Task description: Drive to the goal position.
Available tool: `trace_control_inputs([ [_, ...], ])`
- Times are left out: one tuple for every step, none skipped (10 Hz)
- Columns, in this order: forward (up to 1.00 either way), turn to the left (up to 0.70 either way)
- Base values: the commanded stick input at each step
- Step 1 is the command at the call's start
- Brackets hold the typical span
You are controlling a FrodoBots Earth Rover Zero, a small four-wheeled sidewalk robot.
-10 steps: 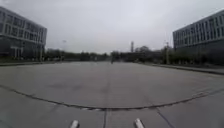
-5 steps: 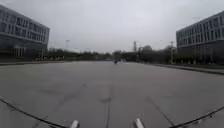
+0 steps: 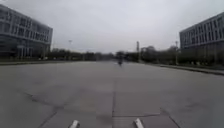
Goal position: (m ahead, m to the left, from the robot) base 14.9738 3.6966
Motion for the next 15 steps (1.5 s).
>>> trace_control_inputs([
  [1.00,-0.05],
  [1.00,-0.05],
  [1.00,-0.05],
  [1.00,-0.05],
  [1.00,-0.05],
  [1.00,-0.05],
  [1.00,-0.05],
  [1.00,-0.05],
  [1.00,-0.05],
  [1.00,-0.05],
  [1.00,-0.05],
  [1.00,-0.05],
  [1.00,-0.05],
  [1.00,-0.05],
  [1.00,-0.05],
])
